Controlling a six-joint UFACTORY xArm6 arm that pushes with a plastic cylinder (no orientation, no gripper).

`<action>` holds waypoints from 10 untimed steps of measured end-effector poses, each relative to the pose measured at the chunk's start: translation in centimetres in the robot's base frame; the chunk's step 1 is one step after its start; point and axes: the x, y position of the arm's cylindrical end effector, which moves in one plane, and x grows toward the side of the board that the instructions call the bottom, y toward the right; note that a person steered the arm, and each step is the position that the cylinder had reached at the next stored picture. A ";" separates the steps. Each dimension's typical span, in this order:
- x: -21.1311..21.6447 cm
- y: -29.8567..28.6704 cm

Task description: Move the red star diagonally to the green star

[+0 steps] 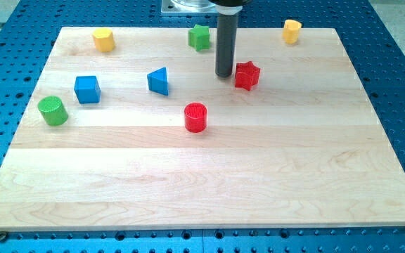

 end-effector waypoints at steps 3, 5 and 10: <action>0.0 2.0; 0.0 3.3; 3.7 5.1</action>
